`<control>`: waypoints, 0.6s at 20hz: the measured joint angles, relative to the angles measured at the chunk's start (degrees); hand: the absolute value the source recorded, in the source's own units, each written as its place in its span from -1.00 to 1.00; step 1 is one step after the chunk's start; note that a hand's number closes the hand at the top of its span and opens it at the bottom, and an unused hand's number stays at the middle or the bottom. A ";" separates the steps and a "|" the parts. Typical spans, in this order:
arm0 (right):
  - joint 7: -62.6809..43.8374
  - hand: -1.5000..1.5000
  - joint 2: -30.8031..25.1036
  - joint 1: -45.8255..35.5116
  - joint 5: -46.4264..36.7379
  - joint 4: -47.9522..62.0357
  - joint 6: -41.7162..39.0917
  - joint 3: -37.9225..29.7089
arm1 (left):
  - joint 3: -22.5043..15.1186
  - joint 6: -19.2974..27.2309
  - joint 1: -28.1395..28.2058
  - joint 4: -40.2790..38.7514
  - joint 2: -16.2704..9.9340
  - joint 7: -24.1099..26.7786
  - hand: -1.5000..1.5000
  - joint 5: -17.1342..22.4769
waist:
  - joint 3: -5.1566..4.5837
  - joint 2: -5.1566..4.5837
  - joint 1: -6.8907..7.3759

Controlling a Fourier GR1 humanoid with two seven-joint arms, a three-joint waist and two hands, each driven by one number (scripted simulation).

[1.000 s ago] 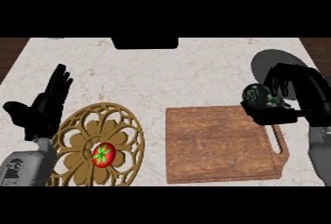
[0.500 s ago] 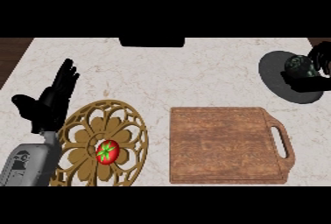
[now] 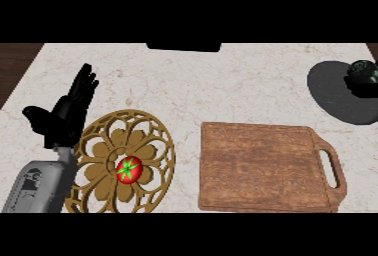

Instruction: Pick the eggplant from the cutting board and place it in the pan

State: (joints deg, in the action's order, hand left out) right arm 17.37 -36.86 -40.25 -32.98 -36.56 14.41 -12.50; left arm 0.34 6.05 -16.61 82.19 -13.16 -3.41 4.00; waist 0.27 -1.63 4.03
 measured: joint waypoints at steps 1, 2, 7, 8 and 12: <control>1.26 1.00 -0.44 -0.84 -0.14 2.43 0.56 -0.49 | -0.09 0.12 -0.01 -0.12 0.24 0.32 0.00 -0.14 | 0.01 -0.09 0.16; 2.15 1.00 -0.47 -1.59 -0.21 4.65 1.47 -1.00 | 0.05 -0.19 -0.27 0.07 -0.05 0.06 0.00 0.05 | 0.03 -0.17 0.40; 6.22 -1.00 -0.50 -4.35 0.66 12.98 2.02 -3.25 | -0.51 -0.27 -0.86 0.29 0.58 -0.09 0.00 -0.06 | 0.18 -0.67 1.26; 6.52 -1.00 -0.63 -4.66 0.82 14.55 1.25 -3.53 | -0.68 -0.14 -1.13 0.37 0.68 -0.39 0.00 -0.22 | 0.19 -0.74 1.39; 6.58 -1.00 -0.55 -5.95 2.28 20.15 -6.73 -4.42 | -0.95 -0.24 -1.42 0.54 0.91 -0.62 0.00 -0.24 | 0.25 -1.00 2.01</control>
State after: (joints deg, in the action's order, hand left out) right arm 23.95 -37.42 -46.20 -30.71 -16.41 7.68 -16.92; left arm -0.61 5.81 -18.03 82.73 -12.25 -4.03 3.76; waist 0.52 -2.64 6.04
